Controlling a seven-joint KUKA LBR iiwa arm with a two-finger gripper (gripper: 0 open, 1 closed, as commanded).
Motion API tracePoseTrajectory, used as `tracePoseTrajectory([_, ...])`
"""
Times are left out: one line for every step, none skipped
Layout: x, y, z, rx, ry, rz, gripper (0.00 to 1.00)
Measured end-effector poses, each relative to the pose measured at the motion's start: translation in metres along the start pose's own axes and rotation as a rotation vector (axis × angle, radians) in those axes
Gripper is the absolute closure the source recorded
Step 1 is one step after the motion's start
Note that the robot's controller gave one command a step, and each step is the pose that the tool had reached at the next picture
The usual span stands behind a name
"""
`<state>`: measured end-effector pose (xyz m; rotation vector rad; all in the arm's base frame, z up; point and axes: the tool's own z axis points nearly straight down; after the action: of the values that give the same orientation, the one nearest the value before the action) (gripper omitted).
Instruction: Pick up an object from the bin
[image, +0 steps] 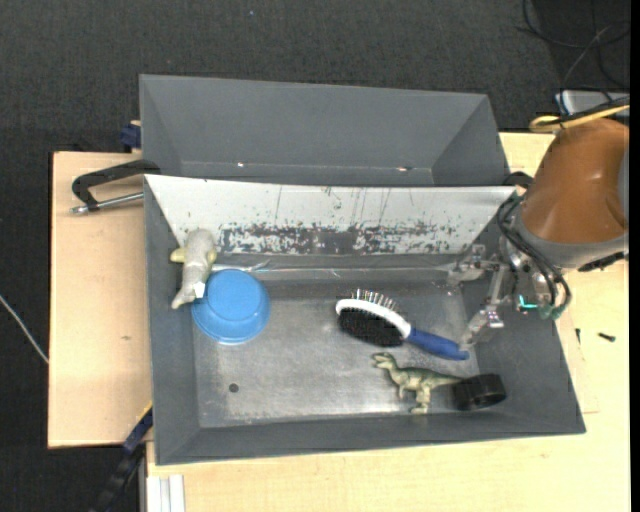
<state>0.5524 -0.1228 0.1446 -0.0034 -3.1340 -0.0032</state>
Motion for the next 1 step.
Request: tracePoseTrajectory([-0.0036,0.0775,0.0651,0.000,-0.015,0.155,0.00])
